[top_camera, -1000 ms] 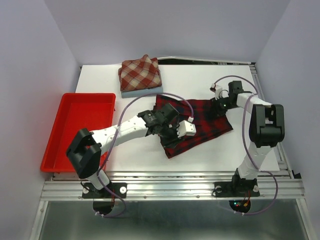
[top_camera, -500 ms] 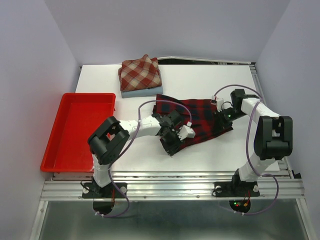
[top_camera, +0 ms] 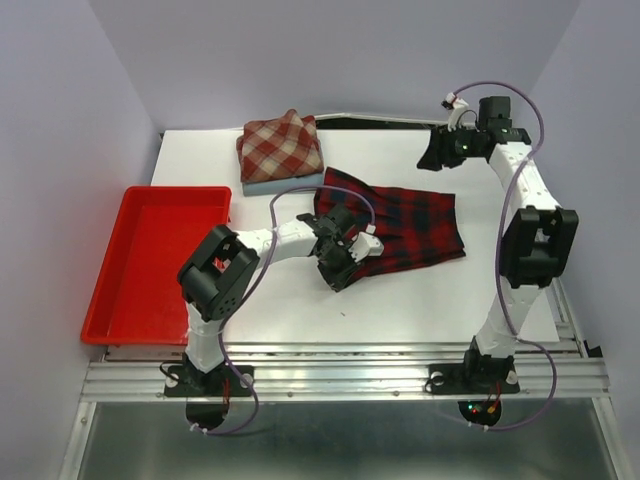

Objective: Fold and stack the skirts
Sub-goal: Fold the skirt

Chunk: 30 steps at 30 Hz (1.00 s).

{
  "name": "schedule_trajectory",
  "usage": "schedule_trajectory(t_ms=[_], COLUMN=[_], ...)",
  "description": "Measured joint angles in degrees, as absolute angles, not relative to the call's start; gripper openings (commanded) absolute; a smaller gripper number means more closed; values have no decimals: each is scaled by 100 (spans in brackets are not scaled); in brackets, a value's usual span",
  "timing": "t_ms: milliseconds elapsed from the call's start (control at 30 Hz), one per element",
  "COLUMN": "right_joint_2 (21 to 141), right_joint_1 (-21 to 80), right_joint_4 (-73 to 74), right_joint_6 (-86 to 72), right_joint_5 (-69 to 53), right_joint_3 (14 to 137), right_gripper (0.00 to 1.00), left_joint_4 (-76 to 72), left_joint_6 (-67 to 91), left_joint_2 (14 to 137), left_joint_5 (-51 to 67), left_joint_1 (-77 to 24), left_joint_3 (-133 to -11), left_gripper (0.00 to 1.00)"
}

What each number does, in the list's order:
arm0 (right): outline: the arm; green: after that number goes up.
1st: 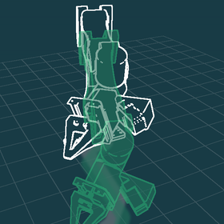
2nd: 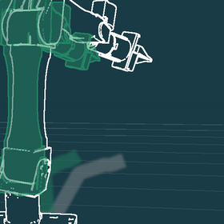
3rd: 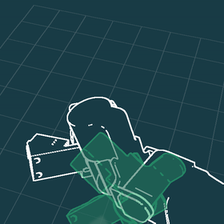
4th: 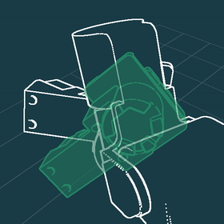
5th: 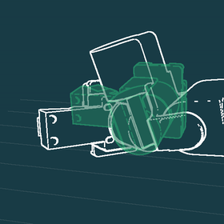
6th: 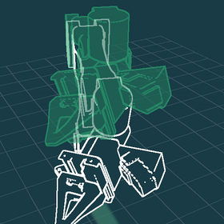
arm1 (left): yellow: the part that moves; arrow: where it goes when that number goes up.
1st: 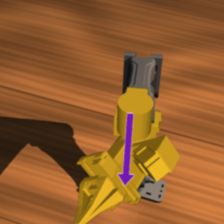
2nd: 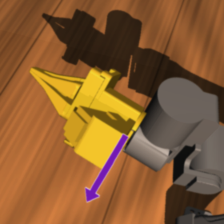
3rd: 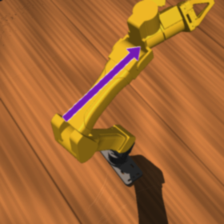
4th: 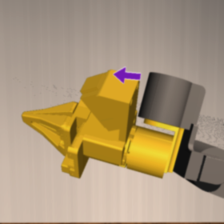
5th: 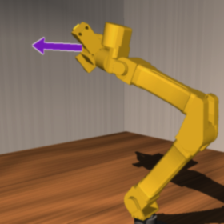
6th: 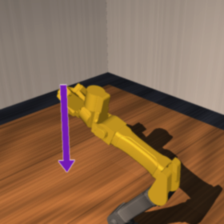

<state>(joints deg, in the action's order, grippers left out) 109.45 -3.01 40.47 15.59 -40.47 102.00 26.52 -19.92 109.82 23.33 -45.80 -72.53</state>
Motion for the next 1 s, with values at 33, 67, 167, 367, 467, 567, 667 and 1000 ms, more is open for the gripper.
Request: schedule_trajectory(t_ms=[33,67,167,367,467,567,667,1000], right_joint_2=[11159,11561,12475,13659,13579,13281,12519,10665], right_joint_1=[-303,-305,-305,-298,-298,-298,-309,-305], right_joint_4=[3981,3887,3782,4375,4412,4458,4381,5155], right_joint_6=[1476,1406,1382,1933,2265,2672,3033,3186], right_joint_5=[-4056,-4058,-4104,-4176,-4180,-4091,-3907,-3649], right_joint_3=[10444,10805,11380,11520,11212,10685,9421,6735], right_gripper=[63,66,71,60,44,29,29,68], left_joint_4=[2644,2637,2624,2646,2659,2674,2742,2941], left_joint_6=[-2034,-2084,-2198,-2270,-2270,-2268,-2265,-2220], left_joint_2=[10969,10945,10897,10855,10851,10847,10849,11511], left_joint_5=[2314,2263,2150,1935,1907,1883,1852,1402], left_joint_1=[-4587,-4595,-4606,-4604,-4602,-4582,-4469,-3830], left_joint_3=[-7234,-7212,-7168,-7159,-7161,-7166,-7190,-8193], left_gripper=[30,31,31,32,33,33,33,38])
